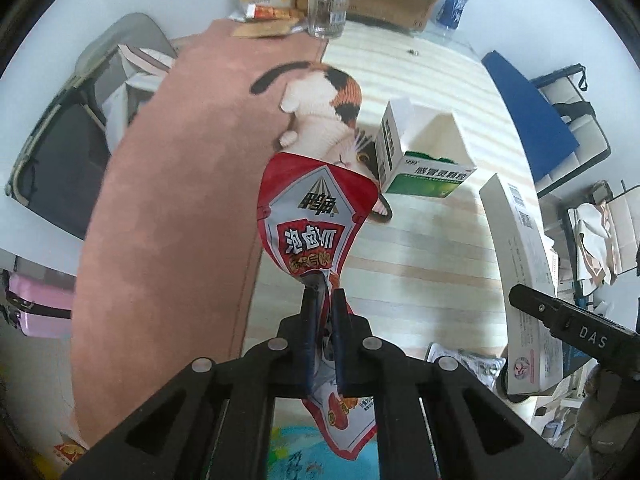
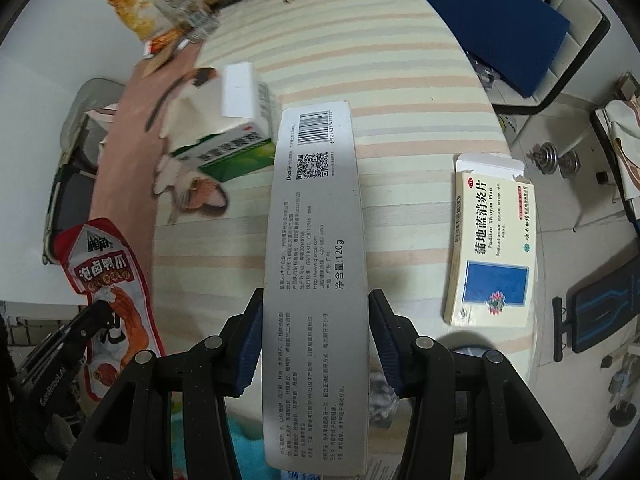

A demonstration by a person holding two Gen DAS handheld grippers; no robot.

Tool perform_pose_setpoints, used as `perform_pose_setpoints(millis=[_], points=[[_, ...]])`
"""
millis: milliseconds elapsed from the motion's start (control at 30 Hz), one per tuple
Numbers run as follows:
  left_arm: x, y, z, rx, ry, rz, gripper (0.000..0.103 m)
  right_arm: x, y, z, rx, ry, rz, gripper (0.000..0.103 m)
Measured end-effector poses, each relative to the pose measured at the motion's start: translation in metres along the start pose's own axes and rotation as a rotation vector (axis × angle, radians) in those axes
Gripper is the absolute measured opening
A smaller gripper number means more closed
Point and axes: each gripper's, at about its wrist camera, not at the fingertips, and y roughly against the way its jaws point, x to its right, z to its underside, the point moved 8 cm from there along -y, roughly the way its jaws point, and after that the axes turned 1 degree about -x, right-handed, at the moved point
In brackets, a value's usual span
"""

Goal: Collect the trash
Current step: 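Lift the red packet and white box and carry both toward the trash bin, then open both tools over the trash bin, dropping packet and box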

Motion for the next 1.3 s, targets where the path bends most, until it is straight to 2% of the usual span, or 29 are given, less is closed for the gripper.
perform_pose_setpoints(millis=[233,433,633,700,800,900,1067,1167,1300], points=[[-0.006,0.057,0.022,0.092,-0.041,-0.015,0.004,-0.024,0.055,0.048,0.078,0.045,-0.024,0.052],[-0.015,0.109,0.069,0.156,-0.075,0.041,0.004,-0.051,0.099,0.113,0.145,0.068,-0.027,0.051],[-0.038,0.155,0.150,0.176,-0.132,0.145,0.004,-0.069,0.134,0.226,0.194,0.038,-0.028,0.051],[-0.047,0.163,0.179,0.159,-0.149,0.174,0.004,-0.073,0.137,0.276,0.190,0.019,-0.027,0.051],[-0.065,0.164,0.234,0.094,-0.166,0.210,0.004,-0.083,0.129,0.363,0.134,-0.015,-0.031,0.051],[-0.086,0.147,0.290,-0.014,-0.152,0.238,0.004,-0.088,0.103,0.440,0.043,-0.036,-0.036,0.051],[-0.110,0.080,0.376,-0.200,-0.135,0.234,0.004,-0.074,0.030,0.543,-0.120,-0.089,-0.042,0.051],[-0.117,0.019,0.415,-0.285,-0.099,0.236,0.004,-0.063,-0.029,0.586,-0.195,-0.103,-0.039,0.051],[-0.121,-0.075,0.451,-0.368,-0.045,0.234,0.004,-0.043,-0.125,0.619,-0.273,-0.112,-0.040,0.051]])
